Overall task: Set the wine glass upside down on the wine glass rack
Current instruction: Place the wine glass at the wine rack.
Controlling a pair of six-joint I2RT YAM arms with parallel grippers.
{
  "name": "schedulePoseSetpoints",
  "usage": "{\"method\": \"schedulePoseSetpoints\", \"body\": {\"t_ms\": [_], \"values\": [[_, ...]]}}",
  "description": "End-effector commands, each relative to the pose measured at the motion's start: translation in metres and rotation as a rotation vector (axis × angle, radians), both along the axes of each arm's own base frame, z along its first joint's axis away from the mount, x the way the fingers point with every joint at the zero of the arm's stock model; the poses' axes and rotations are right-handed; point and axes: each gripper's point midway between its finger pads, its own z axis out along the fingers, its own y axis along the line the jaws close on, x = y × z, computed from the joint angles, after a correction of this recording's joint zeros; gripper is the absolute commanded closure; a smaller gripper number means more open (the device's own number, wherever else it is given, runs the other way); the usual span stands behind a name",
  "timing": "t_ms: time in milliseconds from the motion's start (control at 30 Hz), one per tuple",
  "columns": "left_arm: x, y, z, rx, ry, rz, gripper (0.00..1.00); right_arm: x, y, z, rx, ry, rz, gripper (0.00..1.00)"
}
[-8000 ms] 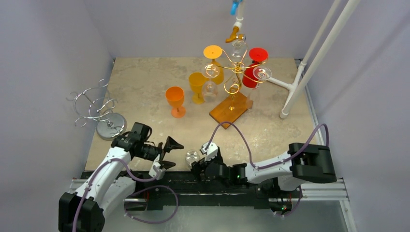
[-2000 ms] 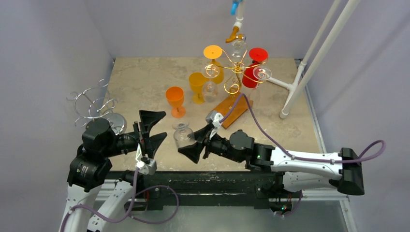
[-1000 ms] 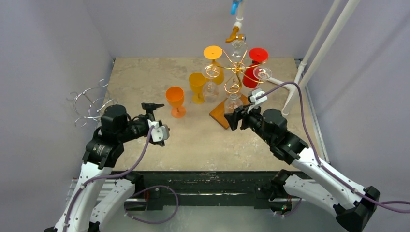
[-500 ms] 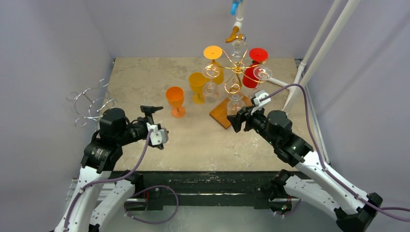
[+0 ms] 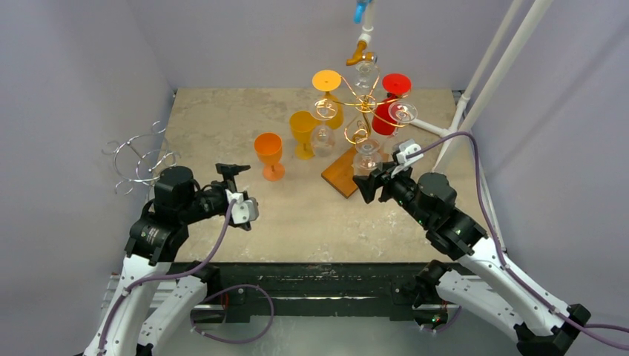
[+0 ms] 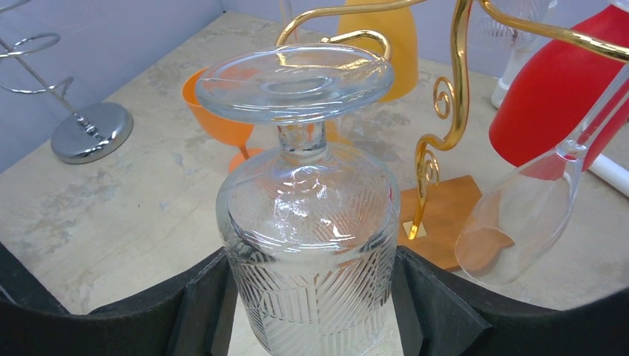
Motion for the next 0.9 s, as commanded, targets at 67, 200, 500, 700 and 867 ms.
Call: {"method": "schedulePoseSetpoints", "body": {"t_ms": [67,200,500,700,867], "values": [[0.0,0.002,0.001,0.006,-0.019,0.006,0.0,0.013,-0.014,0.058,0.091,-0.159,-0.086,1.0],[-0.001,0.002,0.0,0.008,-0.019,0.005,0.0,0.019,-0.017,0.065,0.099,-0.178,-0.101,1.0],[0.008,0.002,0.004,-0.012,0.049,0.047,0.0,0.04,-0.016,0.064,0.085,-0.184,-0.071,1.0],[0.024,0.006,0.006,-0.061,0.1,0.153,0.0,0.051,-0.014,0.066,0.083,-0.195,-0.051,1.0],[0.027,0.009,0.002,-0.076,0.142,0.193,0.0,0.055,-0.006,0.066,0.08,-0.197,-0.018,1.0]]}}
